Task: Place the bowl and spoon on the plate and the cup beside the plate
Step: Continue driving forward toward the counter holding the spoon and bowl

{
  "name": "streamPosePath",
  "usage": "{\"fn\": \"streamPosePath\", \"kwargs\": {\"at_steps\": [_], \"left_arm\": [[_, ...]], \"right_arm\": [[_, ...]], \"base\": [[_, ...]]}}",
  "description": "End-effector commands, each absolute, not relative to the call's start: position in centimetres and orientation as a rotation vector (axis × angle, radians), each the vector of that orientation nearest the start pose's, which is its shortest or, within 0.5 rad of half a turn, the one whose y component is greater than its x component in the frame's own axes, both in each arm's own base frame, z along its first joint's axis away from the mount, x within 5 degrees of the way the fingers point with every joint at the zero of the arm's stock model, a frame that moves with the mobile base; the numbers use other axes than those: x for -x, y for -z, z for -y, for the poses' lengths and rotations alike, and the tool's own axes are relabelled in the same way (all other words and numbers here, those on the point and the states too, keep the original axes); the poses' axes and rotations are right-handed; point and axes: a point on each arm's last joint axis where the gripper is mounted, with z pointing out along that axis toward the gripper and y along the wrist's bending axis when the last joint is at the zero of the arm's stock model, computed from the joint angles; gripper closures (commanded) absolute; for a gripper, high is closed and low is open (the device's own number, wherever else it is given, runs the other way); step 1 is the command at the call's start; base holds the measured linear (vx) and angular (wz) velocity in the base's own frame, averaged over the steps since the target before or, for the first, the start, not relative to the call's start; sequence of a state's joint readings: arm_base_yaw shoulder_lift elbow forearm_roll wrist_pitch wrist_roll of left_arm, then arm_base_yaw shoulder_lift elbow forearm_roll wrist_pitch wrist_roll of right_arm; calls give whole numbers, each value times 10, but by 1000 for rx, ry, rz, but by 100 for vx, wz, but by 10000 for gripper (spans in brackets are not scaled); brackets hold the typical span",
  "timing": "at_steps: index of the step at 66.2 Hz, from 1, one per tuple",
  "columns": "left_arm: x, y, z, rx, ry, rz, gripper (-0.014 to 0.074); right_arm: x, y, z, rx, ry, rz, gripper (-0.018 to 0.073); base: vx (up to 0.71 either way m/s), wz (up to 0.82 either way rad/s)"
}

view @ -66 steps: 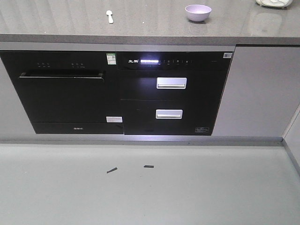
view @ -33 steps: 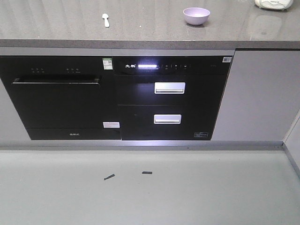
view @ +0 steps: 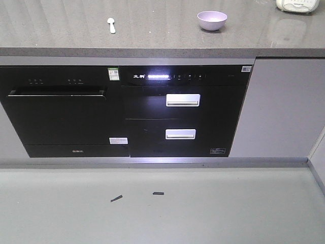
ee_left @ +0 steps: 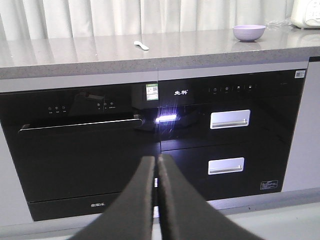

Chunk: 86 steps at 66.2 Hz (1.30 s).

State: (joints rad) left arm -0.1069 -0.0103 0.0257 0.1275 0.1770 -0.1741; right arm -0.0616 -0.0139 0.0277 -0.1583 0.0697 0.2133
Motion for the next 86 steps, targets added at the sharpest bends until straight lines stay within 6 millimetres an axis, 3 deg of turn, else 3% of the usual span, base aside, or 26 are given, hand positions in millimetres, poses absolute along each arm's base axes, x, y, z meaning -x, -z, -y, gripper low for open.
{"fn": "streamPosePath", "kwargs": {"at_steps": [1, 86], "left_arm": [[-57, -197, 5, -24, 117, -1608, 603], [-57, -197, 5, -24, 117, -1608, 603]], "right_arm": [[-56, -204, 4, -85, 14, -1486, 562], [-56, -204, 4, -85, 14, -1486, 562]], "base": [[7, 0], [10, 0]]}}
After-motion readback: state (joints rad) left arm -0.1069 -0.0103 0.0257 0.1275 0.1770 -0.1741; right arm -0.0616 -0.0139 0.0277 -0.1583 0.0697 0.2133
